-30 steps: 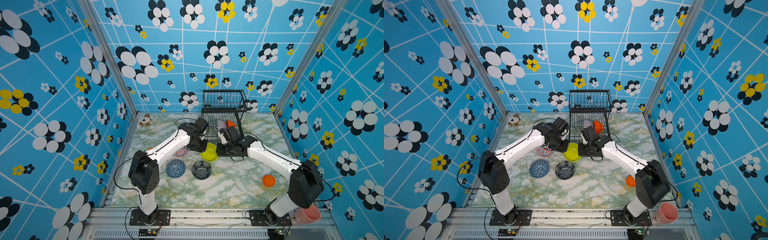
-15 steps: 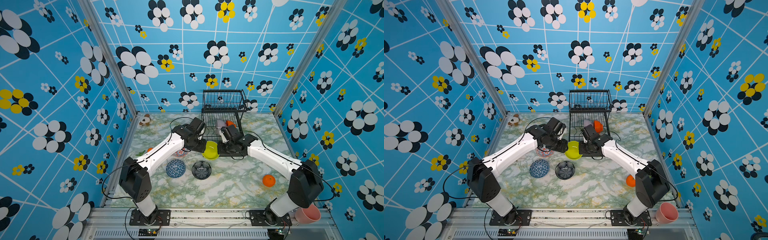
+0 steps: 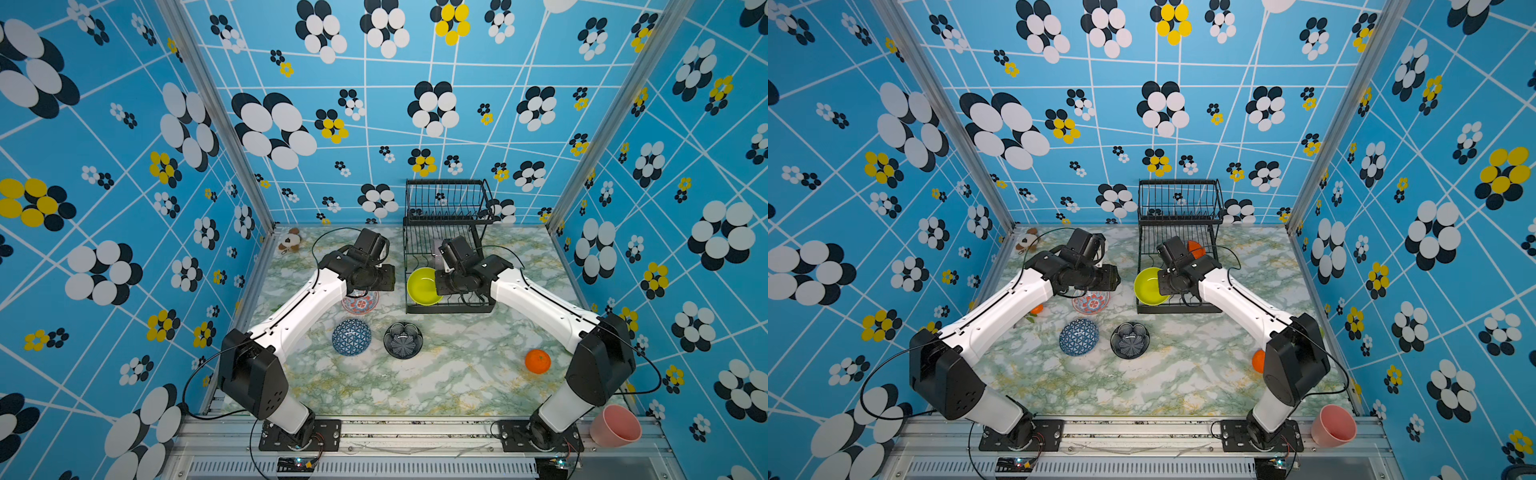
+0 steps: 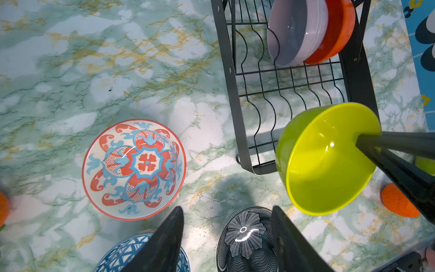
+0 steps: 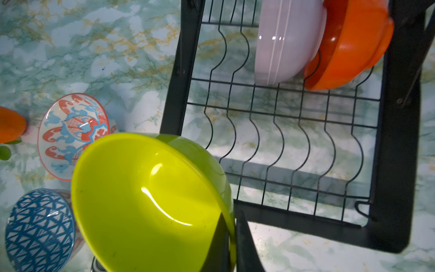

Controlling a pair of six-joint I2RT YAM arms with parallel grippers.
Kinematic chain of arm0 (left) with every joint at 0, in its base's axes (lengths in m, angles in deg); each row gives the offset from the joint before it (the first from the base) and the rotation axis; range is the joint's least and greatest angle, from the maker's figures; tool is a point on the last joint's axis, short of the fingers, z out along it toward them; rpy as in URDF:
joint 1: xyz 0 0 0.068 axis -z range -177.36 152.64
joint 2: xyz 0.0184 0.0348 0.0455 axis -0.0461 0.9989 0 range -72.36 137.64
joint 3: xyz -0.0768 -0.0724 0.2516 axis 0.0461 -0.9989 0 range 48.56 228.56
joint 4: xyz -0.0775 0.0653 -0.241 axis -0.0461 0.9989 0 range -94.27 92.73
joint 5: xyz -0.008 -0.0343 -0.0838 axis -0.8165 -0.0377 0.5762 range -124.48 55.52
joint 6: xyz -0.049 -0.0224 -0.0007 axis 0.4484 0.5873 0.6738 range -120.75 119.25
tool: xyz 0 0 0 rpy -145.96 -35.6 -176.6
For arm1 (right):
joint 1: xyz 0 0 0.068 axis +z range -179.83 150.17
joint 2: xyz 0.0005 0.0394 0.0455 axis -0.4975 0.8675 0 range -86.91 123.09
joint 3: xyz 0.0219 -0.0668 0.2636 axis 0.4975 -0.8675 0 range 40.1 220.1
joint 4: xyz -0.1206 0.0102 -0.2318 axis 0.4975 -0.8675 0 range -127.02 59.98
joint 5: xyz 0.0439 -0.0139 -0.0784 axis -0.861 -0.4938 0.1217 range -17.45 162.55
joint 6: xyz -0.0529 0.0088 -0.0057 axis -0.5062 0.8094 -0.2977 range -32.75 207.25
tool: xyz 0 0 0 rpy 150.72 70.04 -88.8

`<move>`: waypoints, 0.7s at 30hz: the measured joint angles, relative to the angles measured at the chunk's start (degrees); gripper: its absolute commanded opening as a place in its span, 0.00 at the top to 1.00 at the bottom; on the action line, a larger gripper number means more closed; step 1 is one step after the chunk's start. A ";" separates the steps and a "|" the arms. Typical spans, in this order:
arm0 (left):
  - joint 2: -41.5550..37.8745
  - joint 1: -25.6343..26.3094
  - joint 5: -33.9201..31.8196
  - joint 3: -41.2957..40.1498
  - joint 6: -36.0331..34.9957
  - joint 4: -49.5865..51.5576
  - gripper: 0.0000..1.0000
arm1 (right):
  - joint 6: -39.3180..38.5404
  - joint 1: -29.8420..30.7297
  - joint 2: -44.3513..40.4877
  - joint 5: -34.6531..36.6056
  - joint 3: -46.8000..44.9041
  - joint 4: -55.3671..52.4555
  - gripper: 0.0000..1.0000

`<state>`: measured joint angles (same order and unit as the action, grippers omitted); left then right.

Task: Load bowls into a dish rack
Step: Place the bowl in the dish rack.

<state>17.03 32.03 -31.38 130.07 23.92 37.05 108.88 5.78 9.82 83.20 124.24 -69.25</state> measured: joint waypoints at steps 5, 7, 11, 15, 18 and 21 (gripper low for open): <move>0.00 -1.31 0.17 -0.15 1.09 -0.81 0.39 | -2.93 0.00 3.26 4.83 5.05 -1.53 1.00; 0.00 -1.60 0.33 -0.15 1.29 -0.94 0.39 | -4.15 0.00 4.74 6.80 7.06 -2.56 1.00; 0.00 -1.68 0.35 -0.15 1.33 -1.07 0.39 | -6.34 0.00 6.67 10.32 9.35 -3.08 1.00; 0.00 -1.70 0.37 -0.15 1.33 -1.07 0.39 | -8.85 0.28 8.39 14.47 10.75 -3.56 1.00; 0.00 -1.84 0.55 -0.15 1.38 -1.07 0.38 | -10.86 1.09 9.92 17.73 11.78 -3.69 1.00; 0.00 -2.21 0.57 -0.15 1.51 -1.07 0.38 | -13.16 2.25 11.61 21.09 13.05 -3.58 1.00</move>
<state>17.03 29.82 -30.81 129.92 25.43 35.98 95.72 8.03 21.42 104.29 137.29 -72.83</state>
